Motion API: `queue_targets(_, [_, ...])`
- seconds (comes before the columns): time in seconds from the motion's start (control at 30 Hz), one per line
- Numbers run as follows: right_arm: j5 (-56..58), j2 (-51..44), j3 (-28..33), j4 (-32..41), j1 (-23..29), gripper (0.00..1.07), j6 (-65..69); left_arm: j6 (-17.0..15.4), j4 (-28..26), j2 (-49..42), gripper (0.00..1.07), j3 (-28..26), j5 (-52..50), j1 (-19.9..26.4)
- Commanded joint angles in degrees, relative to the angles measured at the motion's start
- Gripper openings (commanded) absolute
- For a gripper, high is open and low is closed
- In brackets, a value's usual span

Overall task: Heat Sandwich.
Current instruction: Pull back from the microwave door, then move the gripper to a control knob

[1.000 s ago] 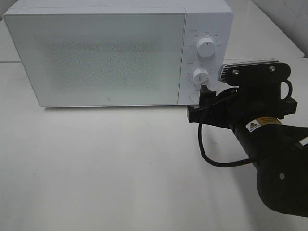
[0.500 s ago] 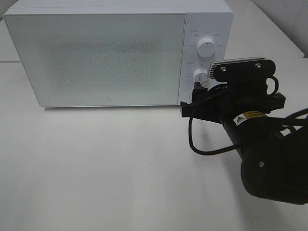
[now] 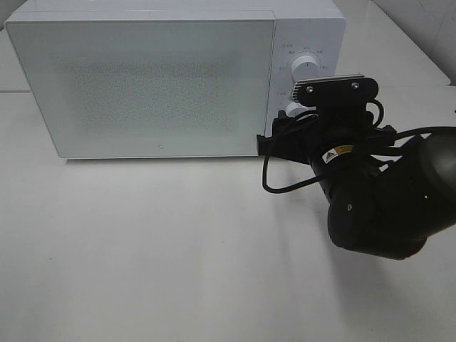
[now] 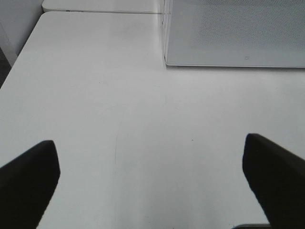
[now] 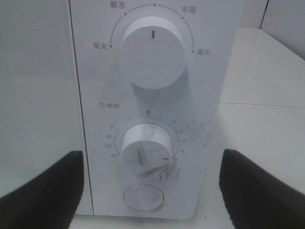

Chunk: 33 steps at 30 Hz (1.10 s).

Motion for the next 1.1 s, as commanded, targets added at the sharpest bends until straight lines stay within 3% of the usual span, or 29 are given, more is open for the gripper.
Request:
queue_targets(0.03, [1.4, 2.5, -2.9, -3.3, -2.1, 0.76, 1.4, -0.2, 0.0, -1.5, 1.0, 0.1, 0.0, -0.3])
queue_targets(0.43, [2.9, 9.2, -9.6, -5.4, -4.6, 0.75, 1.4, -0.2, 0.0, -1.5, 1.0, 0.1, 0.0, -0.3])
queue_targets(1.1, [0.5, 9.5, -10.7, -6.2, -7.3, 0.75, 1.0, -0.2, 0.0, -1.5, 1.0, 0.1, 0.0, -0.3])
